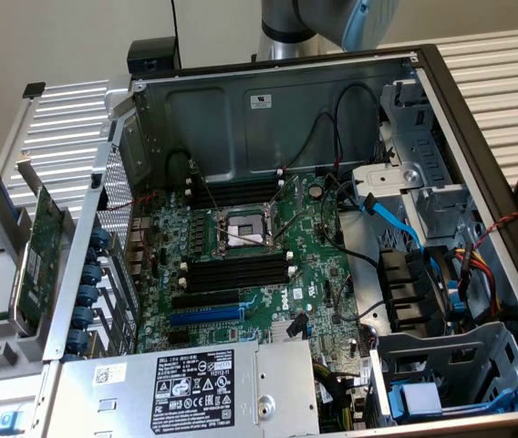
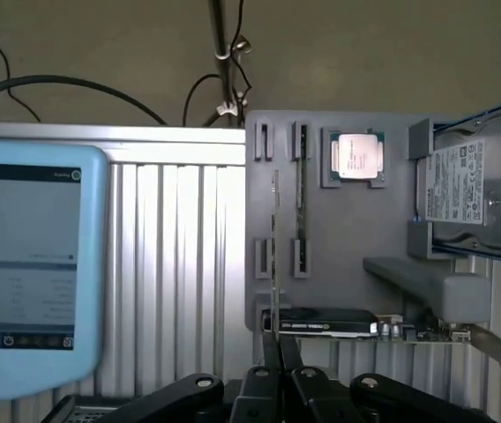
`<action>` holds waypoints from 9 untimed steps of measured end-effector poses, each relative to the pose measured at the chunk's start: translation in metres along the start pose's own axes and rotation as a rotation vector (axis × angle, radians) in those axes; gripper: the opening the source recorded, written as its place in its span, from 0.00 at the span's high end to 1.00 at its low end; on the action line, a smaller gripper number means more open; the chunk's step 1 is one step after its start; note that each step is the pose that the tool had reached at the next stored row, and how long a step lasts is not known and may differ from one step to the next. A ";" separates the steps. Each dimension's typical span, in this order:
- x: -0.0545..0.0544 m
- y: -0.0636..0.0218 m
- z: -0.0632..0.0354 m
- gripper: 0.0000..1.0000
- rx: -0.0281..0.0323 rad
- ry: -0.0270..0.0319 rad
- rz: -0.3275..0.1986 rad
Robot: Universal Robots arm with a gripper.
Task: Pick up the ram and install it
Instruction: 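Pick up the ram and move it above insertion slot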
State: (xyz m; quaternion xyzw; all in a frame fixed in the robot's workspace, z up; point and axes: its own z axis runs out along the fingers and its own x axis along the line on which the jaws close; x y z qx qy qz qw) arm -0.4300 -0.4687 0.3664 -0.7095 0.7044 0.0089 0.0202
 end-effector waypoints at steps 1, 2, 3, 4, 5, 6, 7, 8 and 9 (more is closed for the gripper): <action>0.000 -0.0030 -0.0006 0.88 0.0001 -0.0002 -0.001; 0.000 -0.0057 -0.0009 0.88 0.0002 -0.0003 -0.002; 0.000 -0.0084 -0.0014 0.88 0.0000 -0.0002 -0.003; 0.000 -0.0111 -0.0018 0.88 0.0000 -0.0003 -0.005; 0.000 -0.0139 -0.0024 0.88 0.0000 -0.0003 -0.006; 0.000 -0.0167 -0.0035 0.88 -0.0002 -0.0003 -0.006; 0.000 -0.0194 -0.0054 0.88 -0.0004 -0.0008 -0.007; 0.000 -0.0216 -0.0083 0.88 -0.0003 -0.0025 -0.007; 0.001 -0.0238 -0.0113 0.88 -0.0001 -0.0049 -0.008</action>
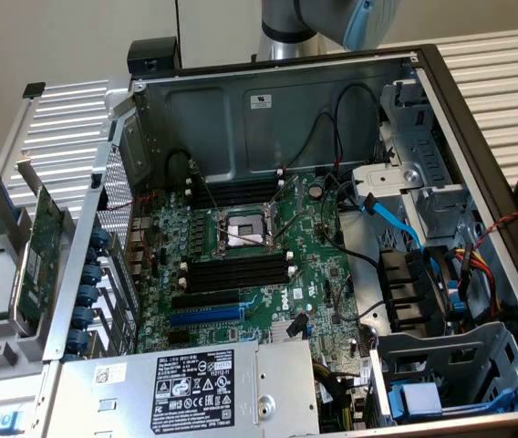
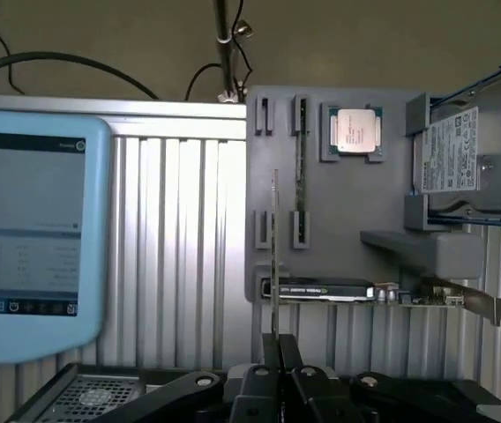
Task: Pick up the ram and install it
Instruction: 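Pick up the ram and move it above insertion slot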
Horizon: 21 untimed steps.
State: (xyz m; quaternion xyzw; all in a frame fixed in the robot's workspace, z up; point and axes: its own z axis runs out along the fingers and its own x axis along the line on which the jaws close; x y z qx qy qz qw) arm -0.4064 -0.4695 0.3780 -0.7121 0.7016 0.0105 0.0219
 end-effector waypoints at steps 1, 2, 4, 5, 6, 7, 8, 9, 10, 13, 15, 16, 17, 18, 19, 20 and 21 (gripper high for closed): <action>0.000 -0.0022 -0.0031 0.88 -0.0001 -0.0022 0.000; 0.000 -0.0044 -0.0061 0.88 0.0000 -0.0042 -0.001; 0.001 -0.0096 -0.0120 0.88 0.0001 -0.0063 -0.001; 0.001 -0.0127 -0.0145 0.88 -0.0001 -0.0064 -0.001; 0.001 -0.0161 -0.0171 0.88 -0.0003 -0.0065 -0.001; 0.001 -0.0197 -0.0198 0.88 -0.0008 -0.0064 -0.001; 0.001 -0.0233 -0.0223 0.88 -0.0013 -0.0064 -0.001; 0.001 -0.0270 -0.0244 0.88 -0.0017 -0.0064 -0.001; 0.001 -0.0305 -0.0258 0.88 -0.0021 -0.0064 -0.001; 0.001 -0.0398 -0.0277 0.88 -0.0026 -0.0033 -0.002; 0.000 -0.0433 -0.0278 0.88 -0.0031 0.0126 -0.002; 0.000 -0.0449 -0.0278 0.88 -0.0034 0.0219 -0.002; -0.001 -0.0469 -0.0278 0.88 -0.0036 0.0291 -0.002; -0.001 -0.0494 -0.0279 0.88 -0.0036 0.0317 -0.002; -0.001 -0.0522 -0.0284 0.88 -0.0035 0.0317 -0.002; -0.001 -0.0550 -0.0293 0.88 -0.0036 0.0318 -0.002; -0.002 -0.0581 -0.0301 0.88 -0.0035 0.0318 -0.002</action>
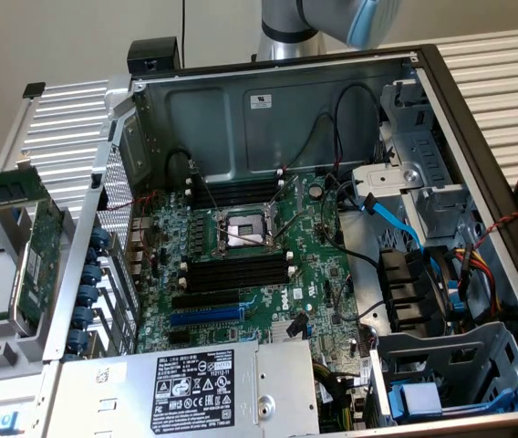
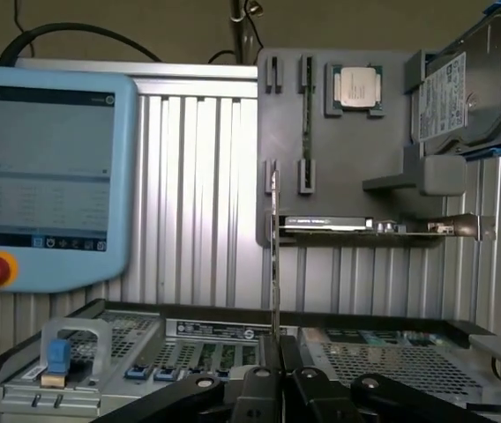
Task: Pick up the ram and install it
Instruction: 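Pick up the ram and move it above insertion slot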
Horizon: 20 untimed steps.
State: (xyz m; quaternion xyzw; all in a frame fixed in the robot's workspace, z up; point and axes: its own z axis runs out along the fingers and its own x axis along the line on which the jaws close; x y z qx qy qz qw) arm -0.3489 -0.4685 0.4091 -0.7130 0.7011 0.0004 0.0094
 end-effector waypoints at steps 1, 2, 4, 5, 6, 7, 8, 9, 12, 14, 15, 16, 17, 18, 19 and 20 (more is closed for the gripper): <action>0.000 -0.0030 -0.0007 0.88 0.0000 0.0000 0.000; 0.000 -0.0061 -0.0014 0.88 -0.0001 0.0001 0.000; -0.001 -0.0123 -0.0025 0.88 0.0000 0.0004 0.000; -0.001 -0.0155 -0.0030 0.88 0.0000 0.0007 0.000; -0.001 -0.0186 -0.0036 0.88 0.0000 0.0011 0.000; -0.001 -0.0220 -0.0040 0.88 0.0000 0.0014 0.000; -0.002 -0.0255 -0.0044 0.88 -0.0001 0.0021 0.000; -0.002 -0.0289 -0.0045 0.88 0.0000 0.0028 0.000; -0.002 -0.0399 -0.0044 0.88 -0.0002 0.0074 0.000; -0.003 -0.0480 -0.0043 0.88 -0.0002 0.0103 0.000; -0.003 -0.0522 -0.0042 0.88 -0.0002 0.0113 0.000; -0.003 -0.0563 -0.0042 0.88 -0.0003 0.0120 0.000; -0.003 -0.0610 -0.0041 0.88 -0.0002 0.0122 0.000; -0.003 -0.0654 -0.0041 0.88 -0.0003 0.0123 0.000; -0.003 -0.0703 -0.0040 0.88 -0.0002 0.0122 0.000; -0.003 -0.0744 -0.0040 0.88 -0.0002 0.0124 0.000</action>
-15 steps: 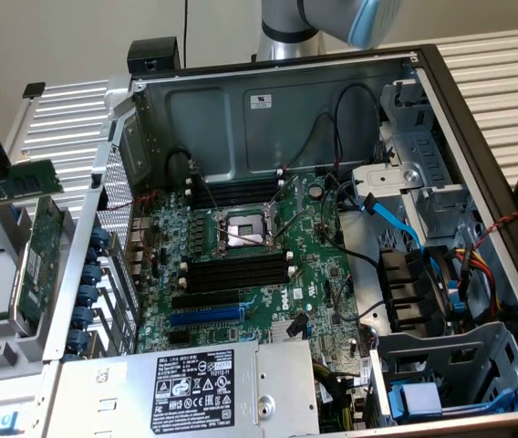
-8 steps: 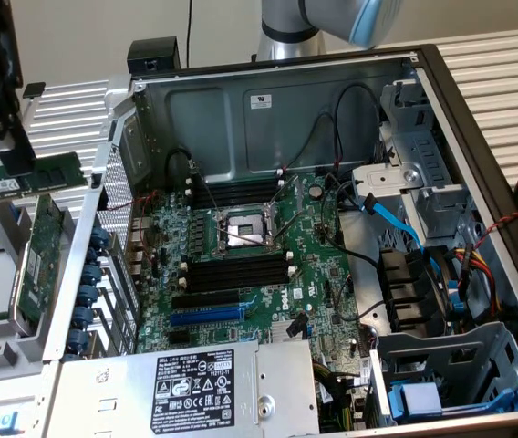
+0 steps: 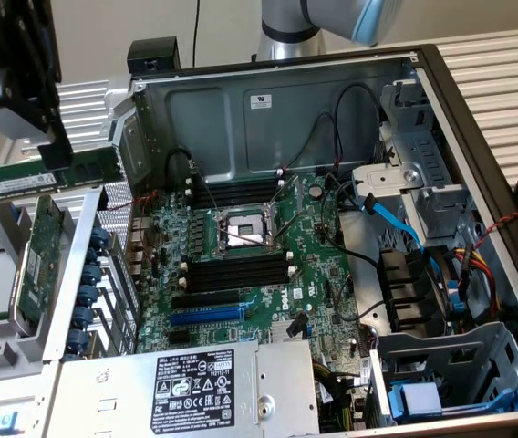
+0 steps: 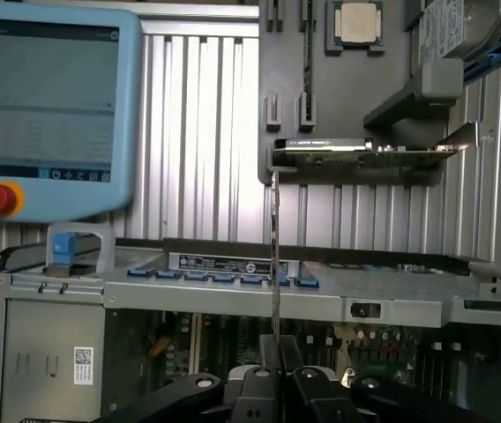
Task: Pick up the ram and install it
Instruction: 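Pick up the ram and move it above insertion slot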
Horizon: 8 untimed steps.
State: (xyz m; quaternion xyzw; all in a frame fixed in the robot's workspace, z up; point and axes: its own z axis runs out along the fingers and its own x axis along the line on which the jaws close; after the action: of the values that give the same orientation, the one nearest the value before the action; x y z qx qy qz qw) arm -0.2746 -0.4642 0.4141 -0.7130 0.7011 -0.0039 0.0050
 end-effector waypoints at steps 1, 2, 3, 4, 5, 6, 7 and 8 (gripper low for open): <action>0.000 -0.0049 0.0000 0.88 -0.0001 0.0003 0.000; 0.000 -0.0094 0.0001 0.88 0.0000 0.0005 0.000; 0.000 -0.0140 0.0002 0.88 0.0000 0.0009 0.000; 0.000 -0.0184 0.0002 0.88 -0.0001 0.0012 0.000; 0.000 -0.0230 0.0003 0.88 -0.0001 0.0016 0.000; -0.001 -0.0274 0.0003 0.88 -0.0002 0.0019 0.000; -0.001 -0.0319 0.0004 0.88 -0.0001 0.0021 0.000; -0.001 -0.0363 0.0006 0.88 -0.0002 0.0022 0.000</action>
State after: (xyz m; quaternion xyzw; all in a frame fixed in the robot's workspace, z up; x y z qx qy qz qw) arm -0.2383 -0.4626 0.4140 -0.7131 0.7011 -0.0046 0.0042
